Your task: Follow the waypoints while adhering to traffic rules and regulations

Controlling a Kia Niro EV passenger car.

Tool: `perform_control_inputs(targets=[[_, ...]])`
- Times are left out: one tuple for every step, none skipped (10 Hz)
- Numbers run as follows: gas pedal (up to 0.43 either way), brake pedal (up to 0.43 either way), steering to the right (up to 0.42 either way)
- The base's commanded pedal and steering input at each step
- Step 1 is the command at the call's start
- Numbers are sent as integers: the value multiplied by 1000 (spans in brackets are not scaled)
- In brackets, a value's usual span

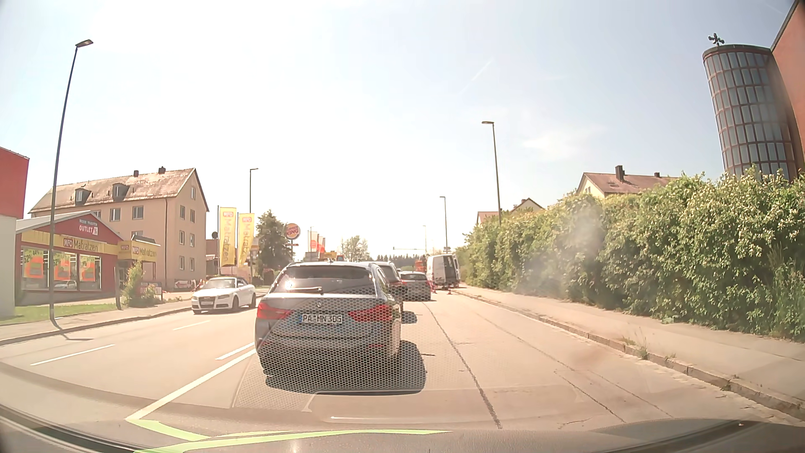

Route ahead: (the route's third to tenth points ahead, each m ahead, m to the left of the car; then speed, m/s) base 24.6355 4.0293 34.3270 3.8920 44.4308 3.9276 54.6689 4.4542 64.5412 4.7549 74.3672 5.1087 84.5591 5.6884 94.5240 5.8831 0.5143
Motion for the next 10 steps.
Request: perform_control_inputs(targets=[[150, 0, -6], [157, 0, -4], [157, 0, -4], [157, 0, -3], [157, 0, -3], [157, 0, -2], [157, 0, -1], [157, 0, -1], [157, 0, -1], [157, 0, -1]])
